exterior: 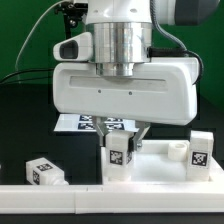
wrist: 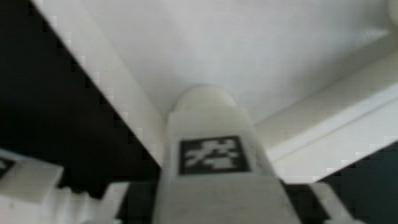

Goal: Assemble square table

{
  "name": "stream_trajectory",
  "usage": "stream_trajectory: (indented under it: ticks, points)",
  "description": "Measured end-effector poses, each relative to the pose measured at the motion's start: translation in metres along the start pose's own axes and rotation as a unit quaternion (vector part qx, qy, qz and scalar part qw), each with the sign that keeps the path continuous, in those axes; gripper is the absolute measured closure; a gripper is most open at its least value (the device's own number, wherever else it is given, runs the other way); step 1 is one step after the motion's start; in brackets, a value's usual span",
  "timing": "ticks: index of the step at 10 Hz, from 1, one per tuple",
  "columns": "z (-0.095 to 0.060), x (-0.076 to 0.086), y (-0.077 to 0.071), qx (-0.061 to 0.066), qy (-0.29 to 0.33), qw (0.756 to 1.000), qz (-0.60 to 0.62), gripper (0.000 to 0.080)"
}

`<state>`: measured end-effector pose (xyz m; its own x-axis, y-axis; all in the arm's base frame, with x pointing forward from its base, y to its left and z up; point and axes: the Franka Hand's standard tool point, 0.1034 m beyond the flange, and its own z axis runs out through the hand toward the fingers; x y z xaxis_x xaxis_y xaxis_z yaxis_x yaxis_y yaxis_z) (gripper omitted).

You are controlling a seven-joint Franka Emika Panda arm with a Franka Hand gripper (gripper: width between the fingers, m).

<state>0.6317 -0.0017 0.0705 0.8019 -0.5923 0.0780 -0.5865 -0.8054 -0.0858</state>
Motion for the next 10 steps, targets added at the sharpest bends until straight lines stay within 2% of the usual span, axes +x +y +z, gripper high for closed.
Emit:
stream_trajectory:
  ticks: [1,2,3,4,5,7,8,9,10]
  points:
    - [-0.0003,0.0008,-0.0001,0.001,0.002,0.999,0.032,0.0516]
    - [-0.0005,0.0009,-0.0006,0.001,0.004,0.998,0.062,0.0516]
    - [-0.0025,0.0004,-0.0015,-0.005,0.002,0.989,0.147,0.0516]
    - [-0.0040,-0.0003,-0.0008,-0.010,-0.006,0.972,0.235,0.0516]
    - [-0.0043,-0.0001,0.0011,-0.015,-0.014,0.945,0.328,0.0516]
    - [-0.0020,-0.0002,-0.0001,0.002,-0.027,0.858,0.513,0.0515]
    - [-0.0017,0.0001,-0.0002,0.006,-0.032,0.831,0.555,0.0515]
    - [-0.0017,-0.0002,-0.0008,0.004,-0.033,0.807,0.590,0.0515]
    - [-0.0006,-0.0006,-0.0003,0.003,-0.033,0.797,0.603,0.0515]
